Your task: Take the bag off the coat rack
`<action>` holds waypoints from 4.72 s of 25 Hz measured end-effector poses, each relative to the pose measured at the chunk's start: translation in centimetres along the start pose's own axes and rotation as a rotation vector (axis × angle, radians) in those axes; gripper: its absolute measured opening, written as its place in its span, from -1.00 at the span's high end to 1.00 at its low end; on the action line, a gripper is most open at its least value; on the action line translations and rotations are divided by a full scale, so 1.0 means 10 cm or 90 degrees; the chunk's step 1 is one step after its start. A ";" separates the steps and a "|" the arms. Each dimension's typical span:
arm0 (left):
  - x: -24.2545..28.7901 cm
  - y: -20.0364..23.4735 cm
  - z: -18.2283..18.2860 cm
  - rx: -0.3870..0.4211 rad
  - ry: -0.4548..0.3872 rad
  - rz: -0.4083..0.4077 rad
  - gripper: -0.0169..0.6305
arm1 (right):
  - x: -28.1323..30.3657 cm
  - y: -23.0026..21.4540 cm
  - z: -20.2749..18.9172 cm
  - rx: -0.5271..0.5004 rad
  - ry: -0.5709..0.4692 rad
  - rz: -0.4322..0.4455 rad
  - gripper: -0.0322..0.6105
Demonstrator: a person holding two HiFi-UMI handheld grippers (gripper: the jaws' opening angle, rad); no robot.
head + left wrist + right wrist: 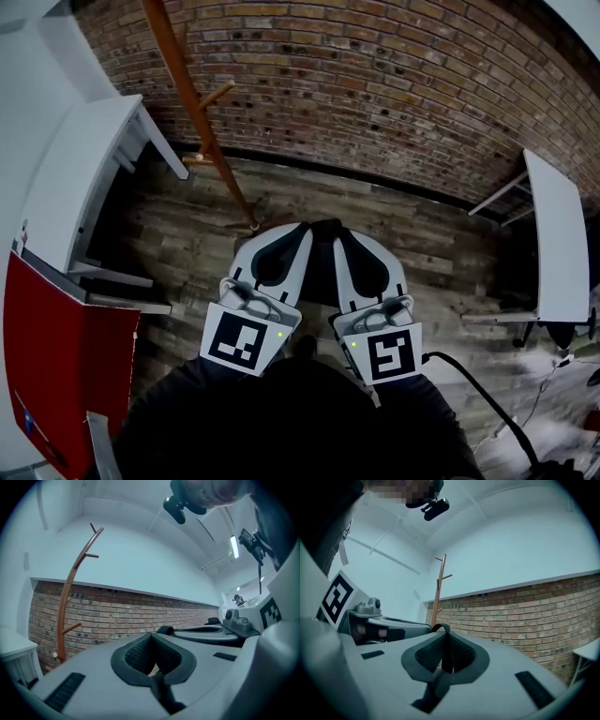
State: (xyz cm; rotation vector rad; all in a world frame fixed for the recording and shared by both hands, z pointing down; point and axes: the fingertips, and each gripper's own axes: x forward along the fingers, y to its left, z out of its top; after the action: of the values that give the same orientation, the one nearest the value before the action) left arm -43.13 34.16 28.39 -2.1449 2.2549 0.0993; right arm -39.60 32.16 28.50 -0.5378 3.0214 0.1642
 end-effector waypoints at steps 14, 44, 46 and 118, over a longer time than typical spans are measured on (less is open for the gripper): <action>0.76 -1.48 -0.07 -0.018 -0.014 -0.204 0.87 | -1.11 -1.23 0.07 -0.037 0.009 -0.222 0.83; 1.17 -2.44 -0.16 0.007 0.032 -0.350 0.87 | -1.92 -1.79 0.16 -0.026 0.011 -0.337 0.83; 1.25 -2.49 -0.14 0.012 0.032 -0.359 0.87 | -1.94 -1.88 0.17 -0.026 0.010 -0.346 0.83; 7.81 -5.09 0.89 0.011 -0.017 -0.262 0.86 | -1.67 -9.05 0.94 -0.057 -0.028 -0.221 0.83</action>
State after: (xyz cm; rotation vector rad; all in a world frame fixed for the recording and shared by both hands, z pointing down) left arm 3.55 -45.60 13.17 -2.5241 1.7451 0.0964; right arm 7.91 -45.53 12.20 -1.0371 2.8308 0.2867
